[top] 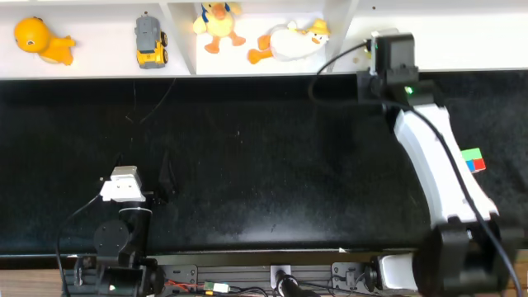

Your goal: Store Toys

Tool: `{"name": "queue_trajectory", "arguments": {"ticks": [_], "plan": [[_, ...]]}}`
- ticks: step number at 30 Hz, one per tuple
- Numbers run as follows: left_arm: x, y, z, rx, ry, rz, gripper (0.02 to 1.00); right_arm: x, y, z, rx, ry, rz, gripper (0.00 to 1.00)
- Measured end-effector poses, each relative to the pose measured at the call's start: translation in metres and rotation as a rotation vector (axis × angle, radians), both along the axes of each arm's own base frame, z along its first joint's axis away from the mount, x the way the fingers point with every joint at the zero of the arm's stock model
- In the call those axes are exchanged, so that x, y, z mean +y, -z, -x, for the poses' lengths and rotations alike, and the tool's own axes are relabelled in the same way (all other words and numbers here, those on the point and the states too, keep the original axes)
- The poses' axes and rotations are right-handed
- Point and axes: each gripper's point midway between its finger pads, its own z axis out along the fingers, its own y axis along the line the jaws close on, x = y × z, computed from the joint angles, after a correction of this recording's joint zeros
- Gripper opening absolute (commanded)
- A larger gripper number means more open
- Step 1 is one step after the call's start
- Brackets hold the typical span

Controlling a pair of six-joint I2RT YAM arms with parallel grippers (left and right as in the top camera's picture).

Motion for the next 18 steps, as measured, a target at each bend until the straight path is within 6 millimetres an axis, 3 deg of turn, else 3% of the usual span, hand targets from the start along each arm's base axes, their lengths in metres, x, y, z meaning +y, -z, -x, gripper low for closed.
{"name": "queue_trajectory", "arguments": {"ticks": [8, 12, 18], "plan": [[0.000, 0.000, 0.000, 0.000, 0.000, 0.000, 0.998, 0.014, 0.021, -0.045, -0.001, -0.063, -0.026, 0.045], [0.000, 0.000, 0.000, 0.000, 0.000, 0.000, 0.998, 0.014, 0.019, -0.059, -0.033, -0.065, -0.028, 0.121], [0.000, 0.000, 0.000, 0.000, 0.000, 0.000, 0.998, 0.010, 0.023, -0.061, -0.027, -0.040, -0.038, 0.776]]}}
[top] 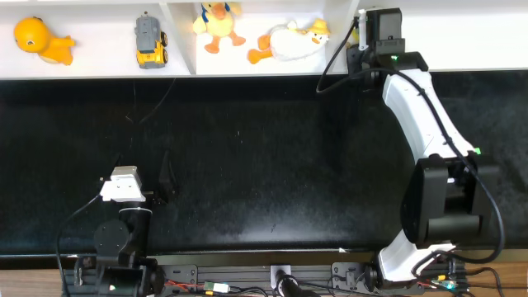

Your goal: Store Toys

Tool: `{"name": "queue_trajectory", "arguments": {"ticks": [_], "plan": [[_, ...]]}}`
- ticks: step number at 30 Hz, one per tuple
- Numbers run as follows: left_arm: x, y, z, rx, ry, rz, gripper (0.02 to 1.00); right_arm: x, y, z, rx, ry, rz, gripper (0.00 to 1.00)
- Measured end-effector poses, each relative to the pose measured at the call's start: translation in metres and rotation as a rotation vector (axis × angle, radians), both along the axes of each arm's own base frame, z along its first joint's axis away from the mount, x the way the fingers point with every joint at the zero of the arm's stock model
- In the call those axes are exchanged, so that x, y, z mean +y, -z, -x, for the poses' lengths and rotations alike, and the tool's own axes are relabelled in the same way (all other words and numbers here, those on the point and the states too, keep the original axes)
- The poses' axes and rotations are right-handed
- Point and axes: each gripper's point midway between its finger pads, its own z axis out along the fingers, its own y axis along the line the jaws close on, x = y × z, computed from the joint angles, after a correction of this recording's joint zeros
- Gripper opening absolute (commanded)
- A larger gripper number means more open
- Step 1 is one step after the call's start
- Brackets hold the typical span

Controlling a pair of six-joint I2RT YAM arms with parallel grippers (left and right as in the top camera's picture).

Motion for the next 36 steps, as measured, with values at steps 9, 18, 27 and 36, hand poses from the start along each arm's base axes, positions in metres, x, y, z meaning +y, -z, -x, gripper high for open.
{"name": "queue_trajectory", "arguments": {"ticks": [9, 18, 27, 36], "plan": [[0.000, 0.000, 0.000, 0.000, 0.000, 0.000, 0.998, -0.002, -0.002, 0.015, 0.055, 0.030, -0.015, 0.952], [0.000, 0.000, 0.000, 0.000, 0.000, 0.000, 0.998, -0.015, -0.009, 0.127, 0.086, 0.074, 0.020, 0.996], [0.000, 0.000, 0.000, 0.000, 0.000, 0.000, 0.998, -0.029, -0.023, 0.226, 0.108, 0.100, 0.031, 0.991], [0.000, 0.000, 0.000, 0.000, 0.000, 0.000, 0.998, -0.028, -0.029, 0.220, 0.066, 0.101, 0.019, 0.996]]}}
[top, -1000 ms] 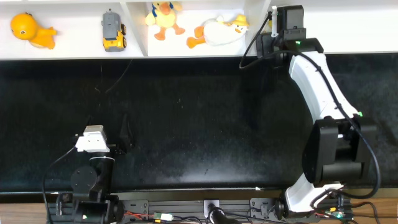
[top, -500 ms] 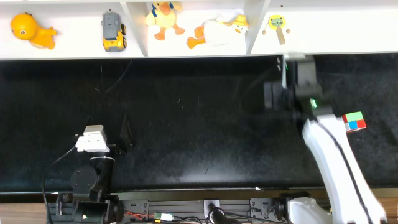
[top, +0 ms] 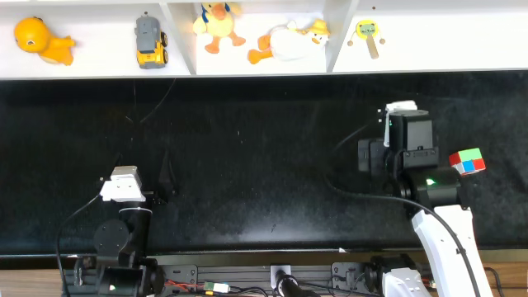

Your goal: Store Toys

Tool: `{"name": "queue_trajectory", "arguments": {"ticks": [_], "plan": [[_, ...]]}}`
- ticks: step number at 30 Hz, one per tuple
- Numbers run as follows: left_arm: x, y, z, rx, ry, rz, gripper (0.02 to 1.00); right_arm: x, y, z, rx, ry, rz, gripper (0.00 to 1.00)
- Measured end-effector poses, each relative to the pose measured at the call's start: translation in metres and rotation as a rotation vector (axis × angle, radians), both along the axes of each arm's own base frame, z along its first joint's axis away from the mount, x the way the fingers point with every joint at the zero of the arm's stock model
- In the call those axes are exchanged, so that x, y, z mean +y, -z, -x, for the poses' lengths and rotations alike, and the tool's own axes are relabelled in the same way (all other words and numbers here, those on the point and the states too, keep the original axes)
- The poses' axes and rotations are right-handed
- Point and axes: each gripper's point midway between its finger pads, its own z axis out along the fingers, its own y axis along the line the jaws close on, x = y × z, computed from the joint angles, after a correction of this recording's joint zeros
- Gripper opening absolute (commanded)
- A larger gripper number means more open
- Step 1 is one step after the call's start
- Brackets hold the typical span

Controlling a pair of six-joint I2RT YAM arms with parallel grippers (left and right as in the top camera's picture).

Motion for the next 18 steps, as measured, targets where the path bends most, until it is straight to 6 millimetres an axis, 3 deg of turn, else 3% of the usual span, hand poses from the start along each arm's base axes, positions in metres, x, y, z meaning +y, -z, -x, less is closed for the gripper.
{"name": "queue_trajectory", "arguments": {"ticks": [3, 5, 10, 13, 18], "plan": [[0.000, 0.000, 0.000, 0.000, 0.000, 0.000, 0.998, -0.003, 0.003, 0.000, 0.013, 0.008, -0.003, 0.998], [0.000, 0.000, 0.000, 0.000, 0.000, 0.000, 0.998, -0.016, 0.006, 0.000, 0.027, 0.034, -0.001, 0.996], [0.000, 0.000, 0.000, 0.000, 0.000, 0.000, 0.998, -0.086, 0.012, 0.018, 0.070, 0.145, -0.011, 0.998], [0.000, 0.000, 0.000, 0.000, 0.000, 0.000, 0.998, -0.131, 0.016, 0.044, 0.103, 0.193, -0.008, 0.989], [0.000, 0.000, 0.000, 0.000, 0.000, 0.000, 0.996, -0.189, 0.025, 0.086, 0.155, 0.220, 0.035, 0.976]]}}
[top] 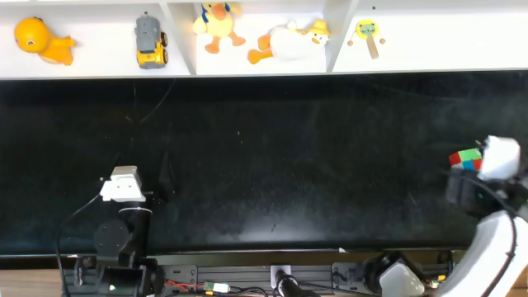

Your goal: Store Toys

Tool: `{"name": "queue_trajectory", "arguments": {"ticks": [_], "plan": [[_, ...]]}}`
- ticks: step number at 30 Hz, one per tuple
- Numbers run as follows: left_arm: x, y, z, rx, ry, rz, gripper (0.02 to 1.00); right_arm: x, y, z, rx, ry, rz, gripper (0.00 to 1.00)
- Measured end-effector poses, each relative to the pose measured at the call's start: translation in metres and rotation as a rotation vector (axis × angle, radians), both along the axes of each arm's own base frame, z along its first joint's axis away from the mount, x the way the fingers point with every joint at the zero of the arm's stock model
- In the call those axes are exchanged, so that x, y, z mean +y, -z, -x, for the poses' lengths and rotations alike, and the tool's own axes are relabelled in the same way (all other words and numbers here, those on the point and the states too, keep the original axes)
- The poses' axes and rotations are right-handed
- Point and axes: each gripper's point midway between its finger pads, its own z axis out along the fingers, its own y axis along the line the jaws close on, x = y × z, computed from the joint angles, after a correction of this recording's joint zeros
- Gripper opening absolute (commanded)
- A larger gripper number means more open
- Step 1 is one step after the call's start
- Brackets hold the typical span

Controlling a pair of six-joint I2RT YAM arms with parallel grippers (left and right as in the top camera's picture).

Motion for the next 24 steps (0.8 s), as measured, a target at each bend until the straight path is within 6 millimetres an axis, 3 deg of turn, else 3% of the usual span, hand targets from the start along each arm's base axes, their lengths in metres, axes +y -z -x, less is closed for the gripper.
{"name": "queue_trajectory", "arguments": {"ticks": [4, 10, 16, 20, 24], "plan": [[0.000, 0.000, 0.000, 0.000, 0.000, 0.000, 0.998, -0.033, 0.016, 0.016, 0.036, -0.011, 0.013, 0.963], [0.000, 0.000, 0.000, 0.000, 0.000, 0.000, 0.996, -0.053, 0.041, 0.007, 0.053, -0.086, 0.010, 0.950], [0.000, 0.000, 0.000, 0.000, 0.000, 0.000, 0.998, -0.040, 0.064, -0.014, 0.057, -0.197, -0.052, 0.943], [0.000, 0.000, 0.000, 0.000, 0.000, 0.000, 0.998, -0.024, 0.071, -0.032, 0.040, -0.269, -0.088, 0.950], [0.000, 0.000, 0.000, 0.000, 0.000, 0.000, 0.996, -0.022, 0.073, -0.046, 0.012, -0.282, -0.096, 0.958]]}}
